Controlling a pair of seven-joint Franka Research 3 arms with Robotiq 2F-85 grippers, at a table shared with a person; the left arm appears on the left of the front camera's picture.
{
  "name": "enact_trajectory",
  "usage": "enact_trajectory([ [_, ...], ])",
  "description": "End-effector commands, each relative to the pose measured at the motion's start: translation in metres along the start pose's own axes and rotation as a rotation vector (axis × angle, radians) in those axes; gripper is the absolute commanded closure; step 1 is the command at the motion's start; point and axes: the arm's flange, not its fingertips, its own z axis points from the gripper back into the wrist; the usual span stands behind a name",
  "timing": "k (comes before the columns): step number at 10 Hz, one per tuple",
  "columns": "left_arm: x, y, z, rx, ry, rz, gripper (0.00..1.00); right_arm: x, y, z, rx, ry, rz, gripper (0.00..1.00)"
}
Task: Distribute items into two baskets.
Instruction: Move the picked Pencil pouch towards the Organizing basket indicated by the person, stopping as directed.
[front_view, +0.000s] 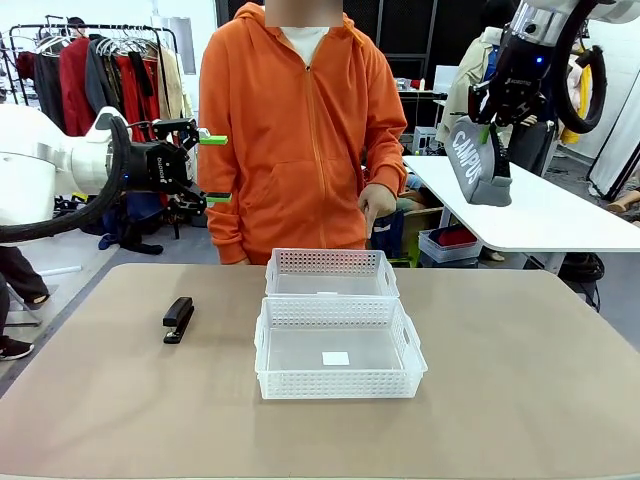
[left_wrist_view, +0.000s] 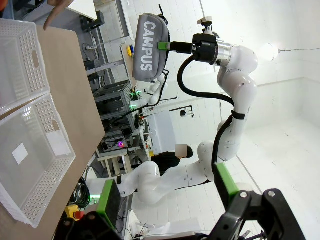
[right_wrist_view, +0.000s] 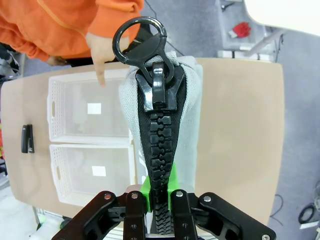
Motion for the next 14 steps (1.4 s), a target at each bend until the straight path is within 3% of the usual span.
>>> enact_trajectory([
  [1, 0.0, -0.002, 0.001, -0.001, -0.003, -0.002, 0.0, -0.002, 0.001, 0.004, 0.001, -0.002, 0.0, 1.0],
  [6, 0.0, -0.002, 0.001, -0.001, -0.003, -0.002, 0.0, 0.0, 0.0, 0.0, 0.0, 0.0, 0.0, 1.0],
  [10, 0.0, -0.002, 0.001, -0.001, -0.003, -0.002, 0.0, 0.014, 0.024, -0.006, 0.03, 0.083, 0.453, 1.0],
  [14, 0.0, -0.002, 0.001, -0.001, -0.003, -0.002, 0.0, 0.03, 0.094, -0.03, -0.069, 0.144, 0.903, 1.0],
])
